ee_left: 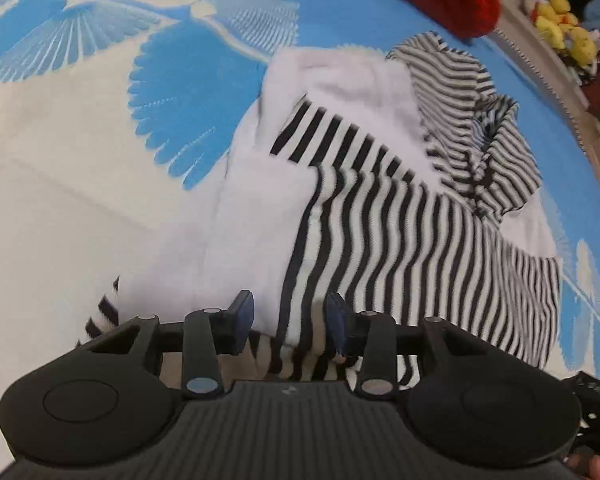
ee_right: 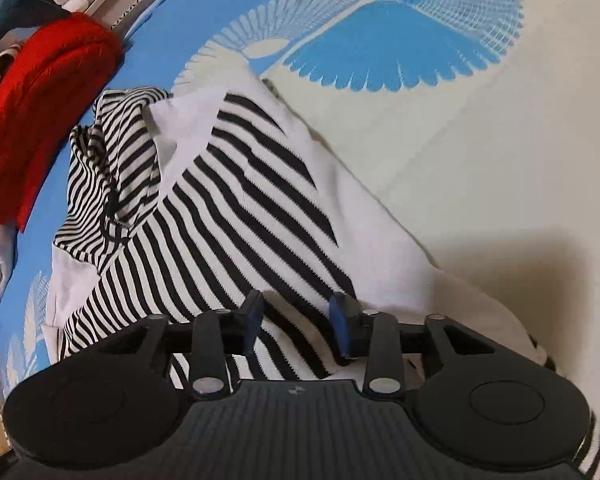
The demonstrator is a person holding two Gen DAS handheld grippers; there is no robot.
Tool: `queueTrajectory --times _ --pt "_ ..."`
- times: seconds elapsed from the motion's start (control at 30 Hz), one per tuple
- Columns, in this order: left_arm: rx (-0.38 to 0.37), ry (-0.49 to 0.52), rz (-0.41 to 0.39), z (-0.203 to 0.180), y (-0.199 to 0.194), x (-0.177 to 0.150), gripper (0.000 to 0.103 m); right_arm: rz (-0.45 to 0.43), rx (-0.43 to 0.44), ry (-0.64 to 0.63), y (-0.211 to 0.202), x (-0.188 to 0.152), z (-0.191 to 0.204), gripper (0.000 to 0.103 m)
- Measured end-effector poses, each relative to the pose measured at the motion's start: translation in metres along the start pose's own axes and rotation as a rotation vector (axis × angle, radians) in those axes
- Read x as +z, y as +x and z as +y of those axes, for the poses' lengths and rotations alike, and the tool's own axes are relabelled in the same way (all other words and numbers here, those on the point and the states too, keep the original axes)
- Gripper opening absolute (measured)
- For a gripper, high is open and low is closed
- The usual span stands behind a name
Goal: Fold small clothes
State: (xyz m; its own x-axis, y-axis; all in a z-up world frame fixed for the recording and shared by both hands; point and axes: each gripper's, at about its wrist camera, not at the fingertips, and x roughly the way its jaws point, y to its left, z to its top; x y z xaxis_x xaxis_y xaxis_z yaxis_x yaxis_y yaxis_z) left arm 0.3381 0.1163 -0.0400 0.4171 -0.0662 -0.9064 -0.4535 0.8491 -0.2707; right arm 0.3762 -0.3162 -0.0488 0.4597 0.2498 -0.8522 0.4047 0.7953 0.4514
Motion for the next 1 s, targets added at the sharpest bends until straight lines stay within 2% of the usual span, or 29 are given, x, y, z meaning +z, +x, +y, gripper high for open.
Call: queueTrajectory --times 0.07,0.27,0.37,0.4,0.43,0.5,0.7,0.83,1.0 --pt "0.030 0.043 -0.041 -0.009 -0.008 0.000 0.045 -0.027 -0.020 -0.064 -0.010 -0.002 0.012 0.040" --pt "0.032 0.165 -0.220 -0.031 -0.039 -0.002 0.046 -0.141 -0.069 -0.303 -0.031 -0.003 0.041 0.044" --pt "0.022 0.220 -0.265 -0.044 -0.045 -0.007 0.048 -0.200 -0.110 -0.400 -0.039 -0.003 0.052 0.045" --pt "0.014 0.235 -0.274 -0.048 -0.045 -0.008 0.053 -0.211 -0.115 -0.418 -0.042 -0.005 0.053 0.045" --pt "0.002 0.249 -0.283 -0.052 -0.047 -0.010 0.060 -0.218 -0.117 -0.428 -0.044 -0.006 0.054 0.045" --pt "-0.024 0.262 -0.297 -0.057 -0.049 -0.015 0.068 -0.228 -0.120 -0.444 -0.047 -0.008 0.056 0.045" --pt "-0.037 0.303 -0.388 -0.072 -0.060 -0.026 0.078 -0.248 -0.139 -0.469 -0.056 -0.012 0.051 0.045" --pt "-0.052 0.319 -0.411 -0.077 -0.061 -0.027 0.078 -0.250 -0.138 -0.482 -0.058 -0.012 0.047 0.045" --pt "-0.026 0.361 -0.473 -0.081 -0.060 -0.029 0.078 -0.265 -0.145 -0.492 -0.060 -0.007 0.042 0.045"
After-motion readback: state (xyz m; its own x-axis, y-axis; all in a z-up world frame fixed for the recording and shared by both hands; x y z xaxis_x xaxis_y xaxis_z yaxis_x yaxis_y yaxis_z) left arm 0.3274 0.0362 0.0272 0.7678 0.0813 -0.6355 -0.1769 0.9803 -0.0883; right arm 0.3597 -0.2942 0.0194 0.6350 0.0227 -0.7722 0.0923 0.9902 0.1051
